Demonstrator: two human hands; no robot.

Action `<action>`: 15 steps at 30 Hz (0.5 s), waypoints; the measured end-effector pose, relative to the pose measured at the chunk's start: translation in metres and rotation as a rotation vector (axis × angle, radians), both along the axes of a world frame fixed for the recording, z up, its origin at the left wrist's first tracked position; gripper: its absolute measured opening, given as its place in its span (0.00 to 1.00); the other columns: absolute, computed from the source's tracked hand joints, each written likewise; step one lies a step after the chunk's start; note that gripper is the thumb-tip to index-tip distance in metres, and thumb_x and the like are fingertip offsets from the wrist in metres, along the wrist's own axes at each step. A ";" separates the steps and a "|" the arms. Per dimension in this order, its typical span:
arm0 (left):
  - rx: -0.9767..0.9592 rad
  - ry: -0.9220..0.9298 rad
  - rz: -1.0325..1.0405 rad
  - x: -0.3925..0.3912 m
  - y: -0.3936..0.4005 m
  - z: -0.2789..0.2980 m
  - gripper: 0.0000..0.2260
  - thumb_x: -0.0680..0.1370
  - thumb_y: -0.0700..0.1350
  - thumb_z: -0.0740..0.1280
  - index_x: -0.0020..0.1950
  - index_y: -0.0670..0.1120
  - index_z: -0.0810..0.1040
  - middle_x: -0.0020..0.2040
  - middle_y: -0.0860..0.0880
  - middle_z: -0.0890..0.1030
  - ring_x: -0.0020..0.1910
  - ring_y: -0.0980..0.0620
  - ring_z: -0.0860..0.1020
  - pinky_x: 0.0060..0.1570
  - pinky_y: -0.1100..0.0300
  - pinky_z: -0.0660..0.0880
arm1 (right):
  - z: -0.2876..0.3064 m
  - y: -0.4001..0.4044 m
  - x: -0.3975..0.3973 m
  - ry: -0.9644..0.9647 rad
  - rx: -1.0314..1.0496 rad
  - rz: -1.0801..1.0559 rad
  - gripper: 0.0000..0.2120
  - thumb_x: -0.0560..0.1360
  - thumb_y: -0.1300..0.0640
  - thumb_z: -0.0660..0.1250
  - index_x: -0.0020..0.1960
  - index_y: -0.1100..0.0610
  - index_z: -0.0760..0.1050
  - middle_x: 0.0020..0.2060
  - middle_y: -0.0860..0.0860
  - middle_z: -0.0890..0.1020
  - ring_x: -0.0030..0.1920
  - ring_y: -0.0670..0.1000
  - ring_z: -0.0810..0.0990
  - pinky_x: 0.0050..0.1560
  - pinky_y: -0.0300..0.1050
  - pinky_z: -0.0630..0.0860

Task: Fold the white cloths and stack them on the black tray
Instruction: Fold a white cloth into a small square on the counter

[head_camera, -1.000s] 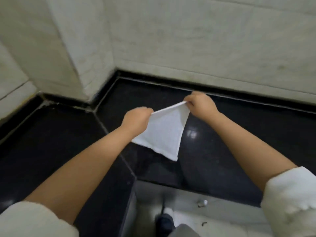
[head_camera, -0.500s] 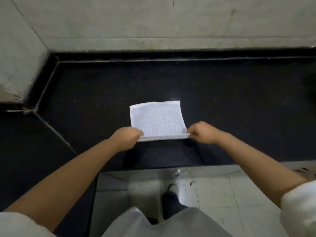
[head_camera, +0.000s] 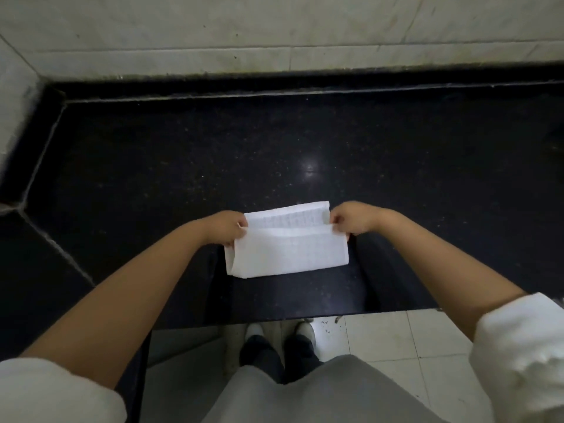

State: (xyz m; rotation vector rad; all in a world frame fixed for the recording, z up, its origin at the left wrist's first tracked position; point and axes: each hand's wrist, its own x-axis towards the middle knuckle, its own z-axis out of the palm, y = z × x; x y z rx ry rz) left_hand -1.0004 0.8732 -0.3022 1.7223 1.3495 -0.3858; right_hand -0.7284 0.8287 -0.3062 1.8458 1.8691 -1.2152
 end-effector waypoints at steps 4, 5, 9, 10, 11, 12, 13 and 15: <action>0.316 0.150 -0.083 -0.002 0.022 -0.005 0.09 0.79 0.41 0.59 0.56 0.41 0.76 0.54 0.44 0.77 0.47 0.50 0.73 0.42 0.61 0.71 | -0.003 0.019 0.001 -0.032 0.349 -0.096 0.08 0.74 0.63 0.63 0.50 0.62 0.79 0.47 0.54 0.80 0.49 0.52 0.77 0.48 0.43 0.72; 0.375 0.200 -0.100 -0.002 0.025 -0.008 0.10 0.79 0.42 0.59 0.56 0.42 0.77 0.54 0.44 0.76 0.48 0.49 0.74 0.45 0.59 0.72 | -0.006 0.024 -0.001 -0.052 0.392 -0.102 0.09 0.74 0.63 0.62 0.49 0.61 0.80 0.48 0.55 0.81 0.50 0.54 0.77 0.50 0.45 0.74; 0.411 0.382 -0.215 0.003 0.023 -0.017 0.10 0.79 0.42 0.59 0.55 0.42 0.77 0.58 0.44 0.73 0.53 0.47 0.75 0.51 0.56 0.74 | -0.022 0.033 -0.014 -0.115 0.412 -0.058 0.11 0.74 0.64 0.60 0.51 0.61 0.80 0.53 0.58 0.79 0.54 0.56 0.76 0.55 0.49 0.75; 0.409 0.402 -0.227 0.005 0.022 -0.018 0.09 0.79 0.41 0.59 0.55 0.42 0.77 0.58 0.44 0.73 0.53 0.46 0.75 0.51 0.56 0.74 | -0.026 0.034 -0.017 -0.133 0.409 -0.058 0.11 0.75 0.65 0.60 0.51 0.62 0.80 0.55 0.58 0.77 0.55 0.57 0.76 0.55 0.48 0.75; 0.412 0.414 -0.236 0.006 0.022 -0.018 0.09 0.79 0.40 0.59 0.54 0.41 0.77 0.58 0.43 0.73 0.53 0.46 0.76 0.50 0.56 0.74 | -0.028 0.034 -0.018 -0.153 0.407 -0.060 0.11 0.75 0.65 0.59 0.50 0.62 0.80 0.56 0.57 0.76 0.55 0.57 0.76 0.55 0.48 0.75; 0.417 0.424 -0.246 0.007 0.023 -0.019 0.09 0.78 0.39 0.60 0.54 0.41 0.77 0.58 0.43 0.73 0.53 0.46 0.76 0.49 0.57 0.74 | -0.029 0.035 -0.020 -0.171 0.396 -0.064 0.11 0.75 0.65 0.59 0.50 0.62 0.80 0.57 0.57 0.74 0.54 0.58 0.76 0.55 0.48 0.75; 0.422 0.432 -0.258 0.008 0.023 -0.019 0.09 0.78 0.39 0.60 0.54 0.41 0.77 0.57 0.43 0.73 0.53 0.46 0.76 0.48 0.57 0.74 | -0.030 0.035 -0.020 -0.182 0.377 -0.066 0.10 0.75 0.65 0.59 0.49 0.63 0.79 0.57 0.57 0.74 0.54 0.58 0.76 0.54 0.48 0.74; 0.432 0.453 -0.285 0.010 0.024 -0.022 0.08 0.78 0.40 0.60 0.55 0.41 0.76 0.57 0.44 0.74 0.52 0.47 0.76 0.47 0.59 0.73 | -0.029 0.035 -0.020 -0.196 0.330 -0.068 0.10 0.75 0.66 0.59 0.49 0.63 0.79 0.55 0.58 0.76 0.53 0.58 0.77 0.51 0.47 0.74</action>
